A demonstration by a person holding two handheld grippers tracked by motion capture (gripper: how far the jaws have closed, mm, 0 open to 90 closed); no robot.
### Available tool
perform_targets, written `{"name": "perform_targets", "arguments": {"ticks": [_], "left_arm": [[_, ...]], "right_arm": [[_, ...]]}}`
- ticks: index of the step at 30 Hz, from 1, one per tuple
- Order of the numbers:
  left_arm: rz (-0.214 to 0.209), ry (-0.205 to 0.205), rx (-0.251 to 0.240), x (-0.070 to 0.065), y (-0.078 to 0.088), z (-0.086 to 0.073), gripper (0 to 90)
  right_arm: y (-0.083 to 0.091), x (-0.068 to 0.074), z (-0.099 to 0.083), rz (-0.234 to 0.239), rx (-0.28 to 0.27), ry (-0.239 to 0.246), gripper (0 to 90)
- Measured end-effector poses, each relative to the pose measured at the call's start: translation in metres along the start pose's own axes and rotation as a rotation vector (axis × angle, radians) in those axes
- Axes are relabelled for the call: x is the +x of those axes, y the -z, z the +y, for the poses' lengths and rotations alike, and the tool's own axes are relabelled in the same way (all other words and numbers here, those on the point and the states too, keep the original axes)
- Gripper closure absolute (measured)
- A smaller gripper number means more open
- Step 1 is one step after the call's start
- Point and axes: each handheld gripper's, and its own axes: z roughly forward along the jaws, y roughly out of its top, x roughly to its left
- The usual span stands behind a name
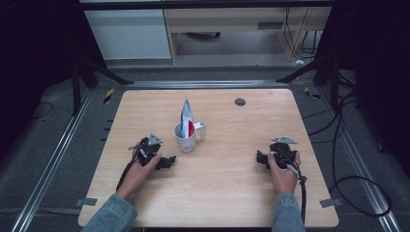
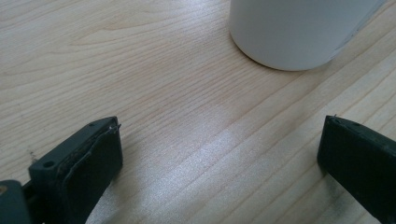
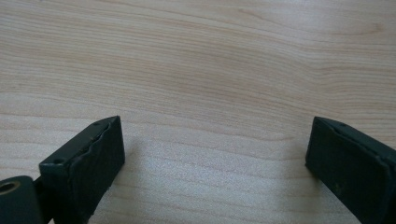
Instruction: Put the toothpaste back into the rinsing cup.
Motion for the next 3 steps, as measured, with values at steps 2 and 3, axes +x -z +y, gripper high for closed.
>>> {"name": "perform_targets", "arguments": {"ticks": [2,3], "left_arm": [[0.0,0.0,0.0,0.0,0.0,0.0,0.0],[0.0,0.0,0.0,-0.0001,0.0,-0.0001,0.0]], "right_arm": [[-0.0003,0.0007,-0.0001,-0.013,0.002,-0.007,2.7],[-0.0008,0.0023,0.0003,-0.028,0.006,-0.026,1.8]]}}
